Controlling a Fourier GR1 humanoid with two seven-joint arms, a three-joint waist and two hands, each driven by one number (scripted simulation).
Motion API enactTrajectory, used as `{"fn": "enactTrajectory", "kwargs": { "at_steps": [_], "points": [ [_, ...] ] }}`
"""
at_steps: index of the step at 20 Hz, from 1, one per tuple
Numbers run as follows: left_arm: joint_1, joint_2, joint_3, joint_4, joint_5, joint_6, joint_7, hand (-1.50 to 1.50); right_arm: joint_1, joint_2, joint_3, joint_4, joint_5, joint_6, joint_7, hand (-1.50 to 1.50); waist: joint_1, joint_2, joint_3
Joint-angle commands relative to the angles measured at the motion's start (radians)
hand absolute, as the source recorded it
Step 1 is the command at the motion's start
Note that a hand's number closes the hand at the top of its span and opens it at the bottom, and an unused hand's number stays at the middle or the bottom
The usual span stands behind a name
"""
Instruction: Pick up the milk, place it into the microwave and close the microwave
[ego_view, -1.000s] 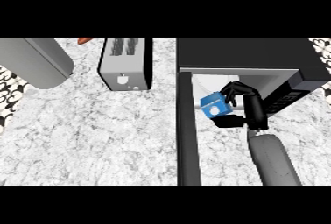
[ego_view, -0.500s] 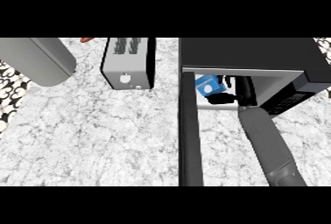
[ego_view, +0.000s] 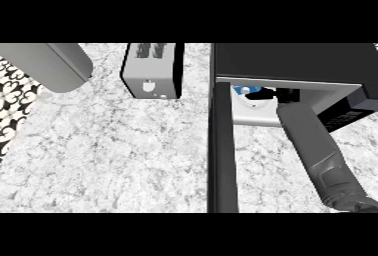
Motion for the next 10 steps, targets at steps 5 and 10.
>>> {"fn": "enactTrajectory", "kwargs": {
  "at_steps": [5, 10],
  "points": [
    [-0.039, 0.004, -0.028, 0.007, -0.015, 0.003, 0.017, -1.50, -0.073, -0.079, -0.011, 0.125, 0.060, -0.163, -0.075, 1.50, 0.028, 0.012, -0.002],
    [-0.079, 0.020, -0.033, 0.050, -0.037, 0.005, 0.016, -1.50, -0.081, -0.102, 0.004, 0.212, 0.102, -0.233, -0.045, 1.50, 0.044, 0.024, -0.002]
  ]
}}
